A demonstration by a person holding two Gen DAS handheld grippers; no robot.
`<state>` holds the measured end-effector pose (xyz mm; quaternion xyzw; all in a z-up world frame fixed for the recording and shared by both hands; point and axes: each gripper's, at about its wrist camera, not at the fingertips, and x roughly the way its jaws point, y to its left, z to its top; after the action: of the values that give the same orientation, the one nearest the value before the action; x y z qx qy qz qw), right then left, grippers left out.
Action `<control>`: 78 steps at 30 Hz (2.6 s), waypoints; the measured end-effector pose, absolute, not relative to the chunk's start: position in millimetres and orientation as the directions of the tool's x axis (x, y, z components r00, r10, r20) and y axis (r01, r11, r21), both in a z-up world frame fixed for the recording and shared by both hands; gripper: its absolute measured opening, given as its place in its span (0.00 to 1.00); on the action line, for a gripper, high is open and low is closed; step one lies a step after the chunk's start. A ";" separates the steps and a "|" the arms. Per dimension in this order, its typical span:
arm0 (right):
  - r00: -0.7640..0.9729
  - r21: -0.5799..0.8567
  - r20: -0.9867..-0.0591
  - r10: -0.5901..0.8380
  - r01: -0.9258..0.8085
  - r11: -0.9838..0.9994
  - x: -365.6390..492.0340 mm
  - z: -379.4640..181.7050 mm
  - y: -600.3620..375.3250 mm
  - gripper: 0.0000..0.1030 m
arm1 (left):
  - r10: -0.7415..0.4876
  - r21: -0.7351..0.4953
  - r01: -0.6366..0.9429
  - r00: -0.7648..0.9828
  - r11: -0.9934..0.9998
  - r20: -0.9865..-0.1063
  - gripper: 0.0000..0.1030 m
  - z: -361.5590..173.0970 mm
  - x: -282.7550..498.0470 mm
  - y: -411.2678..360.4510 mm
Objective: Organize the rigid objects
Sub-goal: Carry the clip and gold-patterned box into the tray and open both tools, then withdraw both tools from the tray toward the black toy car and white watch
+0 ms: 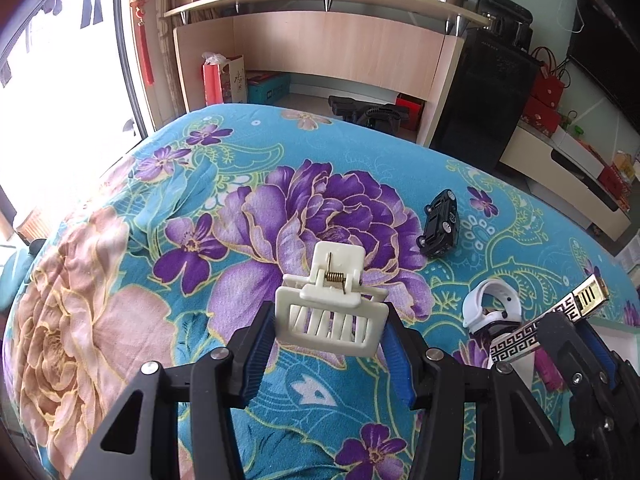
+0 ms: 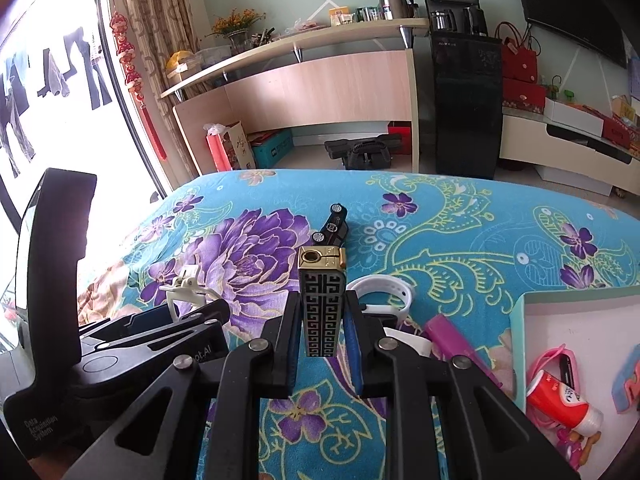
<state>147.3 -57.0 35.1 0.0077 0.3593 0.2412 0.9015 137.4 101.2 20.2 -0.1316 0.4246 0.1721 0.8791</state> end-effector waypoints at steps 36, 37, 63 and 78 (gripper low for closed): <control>0.696 0.055 -0.696 -0.179 0.300 0.952 98.0 75.7 -323.2 0.20 | -0.181 -0.039 0.214 0.696 0.976 -0.695 0.53 58.7 134.0 -155.0; 0.689 0.060 -0.700 -0.189 0.321 0.945 96.7 74.2 -331.0 0.20 | -0.187 -0.042 0.222 0.692 0.974 -0.697 0.53 56.9 134.4 -158.9; 0.574 -0.192 -0.735 -0.360 0.333 0.923 115.9 28.1 -344.8 0.21 | -0.138 0.048 0.258 0.654 0.965 -0.744 0.54 21.5 134.9 -201.9; 0.606 -0.111 -0.735 -0.304 0.335 0.936 115.2 32.6 -349.6 0.44 | -0.101 0.058 0.206 0.685 0.977 -0.721 0.69 38.8 134.5 -183.6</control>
<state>115.2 -349.6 32.6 0.0191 0.4061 -0.1785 0.8960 134.5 -183.6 38.8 0.0673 0.3878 -0.0839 0.9154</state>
